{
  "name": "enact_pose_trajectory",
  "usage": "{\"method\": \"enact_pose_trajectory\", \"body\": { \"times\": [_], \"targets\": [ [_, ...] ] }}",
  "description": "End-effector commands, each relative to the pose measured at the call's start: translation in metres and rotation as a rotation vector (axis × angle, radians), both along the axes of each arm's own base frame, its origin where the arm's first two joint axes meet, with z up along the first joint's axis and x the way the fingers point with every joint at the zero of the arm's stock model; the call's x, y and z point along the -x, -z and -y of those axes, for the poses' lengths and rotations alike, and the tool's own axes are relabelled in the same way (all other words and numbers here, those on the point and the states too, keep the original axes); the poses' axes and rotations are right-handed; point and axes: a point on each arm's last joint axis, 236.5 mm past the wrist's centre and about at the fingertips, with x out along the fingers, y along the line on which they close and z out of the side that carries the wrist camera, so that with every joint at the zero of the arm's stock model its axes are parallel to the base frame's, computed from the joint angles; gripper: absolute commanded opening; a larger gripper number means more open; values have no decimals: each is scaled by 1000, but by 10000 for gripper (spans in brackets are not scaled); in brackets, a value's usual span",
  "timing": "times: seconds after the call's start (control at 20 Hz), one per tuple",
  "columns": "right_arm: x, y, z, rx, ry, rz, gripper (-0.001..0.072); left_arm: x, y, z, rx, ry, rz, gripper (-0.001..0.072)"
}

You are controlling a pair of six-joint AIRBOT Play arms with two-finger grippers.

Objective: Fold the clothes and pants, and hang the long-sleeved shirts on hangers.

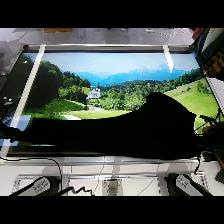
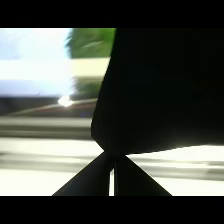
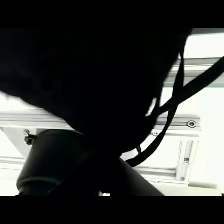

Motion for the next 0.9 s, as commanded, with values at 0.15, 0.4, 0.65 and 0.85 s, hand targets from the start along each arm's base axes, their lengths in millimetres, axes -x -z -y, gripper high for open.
{"method": "enact_pose_trajectory", "body": {
  "times": [0.15, 0.4, 0.65, 0.85],
  "targets": [
    [1, 5, 4, 11, -21, 6, 20, -2, -3, -30, -109, 24, 10, 10],
    [3, 3, 2, 3, -21, -7, 20, 1, 26, -17, -15, 8, -55, 11],
    [3, 3, 1, -1, -19, -7, 30, 8, 48, -9, 47, -2, -124, 21],
    [-6, 7, 5, 38, 39, 23, 626, -2, 50, -2, 81, -14, -84, 581]
  ]
}}
